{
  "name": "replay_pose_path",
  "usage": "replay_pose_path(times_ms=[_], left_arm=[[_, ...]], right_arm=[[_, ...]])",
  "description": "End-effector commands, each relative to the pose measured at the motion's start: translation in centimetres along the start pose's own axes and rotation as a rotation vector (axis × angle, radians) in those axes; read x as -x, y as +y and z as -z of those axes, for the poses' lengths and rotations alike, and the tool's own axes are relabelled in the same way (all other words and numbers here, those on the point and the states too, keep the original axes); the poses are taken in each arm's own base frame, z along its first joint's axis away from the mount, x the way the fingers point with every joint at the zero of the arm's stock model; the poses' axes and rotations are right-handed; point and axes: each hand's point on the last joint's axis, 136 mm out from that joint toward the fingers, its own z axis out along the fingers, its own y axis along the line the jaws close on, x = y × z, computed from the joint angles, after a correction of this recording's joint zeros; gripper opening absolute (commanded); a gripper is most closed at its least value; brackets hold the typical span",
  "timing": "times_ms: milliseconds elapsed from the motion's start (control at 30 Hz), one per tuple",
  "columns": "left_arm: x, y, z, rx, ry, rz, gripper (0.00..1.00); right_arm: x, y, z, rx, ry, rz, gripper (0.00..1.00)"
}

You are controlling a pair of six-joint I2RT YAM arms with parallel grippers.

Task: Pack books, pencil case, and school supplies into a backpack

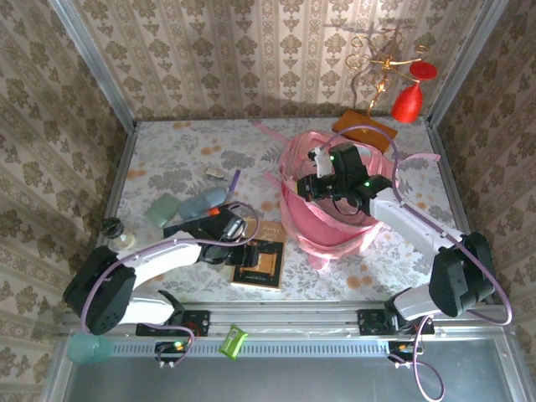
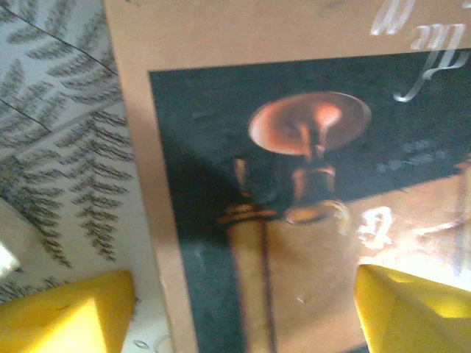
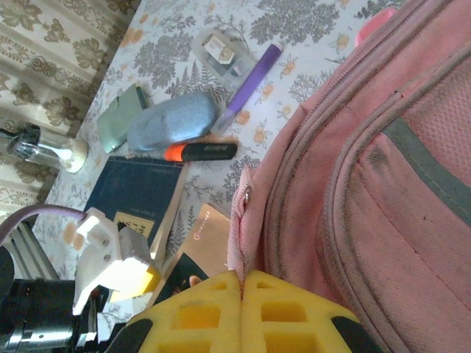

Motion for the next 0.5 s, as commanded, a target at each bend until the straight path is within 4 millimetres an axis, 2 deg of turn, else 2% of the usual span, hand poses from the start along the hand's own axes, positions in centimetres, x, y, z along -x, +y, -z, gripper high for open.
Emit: replay_pose_path(times_ms=[0,100,233,300,367,467], left_arm=[[0.8,-0.8,-1.1,-0.020,-0.028,0.018,0.72],[0.9,-0.5,-1.6,0.027,-0.061,0.035,0.53],[1.3,0.2,-1.3,0.099,-0.134,0.072,0.28],[1.5,-0.4,-1.6,0.070,-0.150,0.090,0.17],[1.8,-1.0,-1.6,0.042,-0.156,0.095,0.01],[2.6,-1.8,-1.2,-0.012,-0.181,0.087,0.00]], right_arm=[[0.8,0.8,0.1,0.038,-0.042,0.015,0.03],[0.2,0.5,-0.2,0.037,-0.033,0.007,0.04],[-0.2,0.0,-0.5,0.026,-0.026,0.003,0.03],[-0.4,-0.2,-0.7,0.022,-0.019,0.001,0.03],[-0.5,-0.3,-0.9,0.021,-0.016,0.000,0.03],[-0.5,-0.5,-1.0,0.013,-0.014,0.003,0.03]])
